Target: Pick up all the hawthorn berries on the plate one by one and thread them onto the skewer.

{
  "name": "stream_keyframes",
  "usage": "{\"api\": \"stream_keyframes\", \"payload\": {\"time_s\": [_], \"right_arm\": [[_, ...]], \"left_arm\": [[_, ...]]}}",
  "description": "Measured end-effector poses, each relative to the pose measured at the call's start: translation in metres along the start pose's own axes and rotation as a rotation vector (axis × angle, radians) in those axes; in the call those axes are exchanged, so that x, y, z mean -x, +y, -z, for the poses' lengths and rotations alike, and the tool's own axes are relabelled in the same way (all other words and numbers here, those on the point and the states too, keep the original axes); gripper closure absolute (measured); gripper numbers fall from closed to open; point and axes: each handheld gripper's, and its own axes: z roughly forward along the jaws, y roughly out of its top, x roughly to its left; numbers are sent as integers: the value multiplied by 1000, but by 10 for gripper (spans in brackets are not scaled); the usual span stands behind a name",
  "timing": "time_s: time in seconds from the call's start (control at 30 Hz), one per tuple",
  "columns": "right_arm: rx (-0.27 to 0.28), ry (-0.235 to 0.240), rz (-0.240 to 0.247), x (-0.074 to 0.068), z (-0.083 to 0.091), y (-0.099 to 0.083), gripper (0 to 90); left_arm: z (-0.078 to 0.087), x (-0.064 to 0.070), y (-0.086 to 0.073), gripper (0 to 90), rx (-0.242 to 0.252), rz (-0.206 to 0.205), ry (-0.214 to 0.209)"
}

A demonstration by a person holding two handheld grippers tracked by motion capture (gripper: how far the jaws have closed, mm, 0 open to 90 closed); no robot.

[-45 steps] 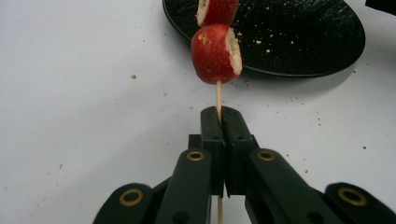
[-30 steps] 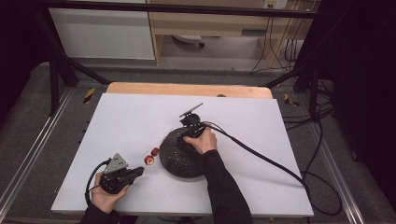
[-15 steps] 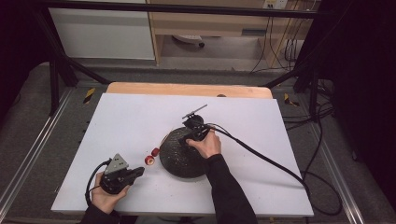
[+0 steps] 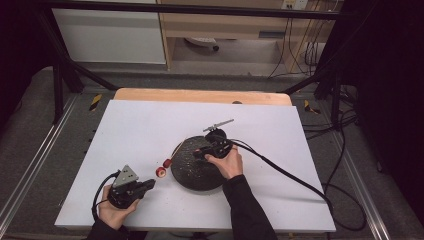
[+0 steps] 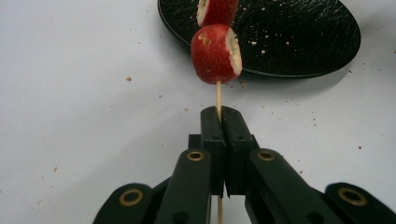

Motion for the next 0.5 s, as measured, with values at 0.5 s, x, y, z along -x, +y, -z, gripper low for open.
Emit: {"api": "stream_keyframes", "payload": {"time_s": [0.5], "right_arm": [[220, 94, -96, 3, 16, -37, 628]], "left_arm": [[-1, 5, 1, 884, 16, 11, 3]]}}
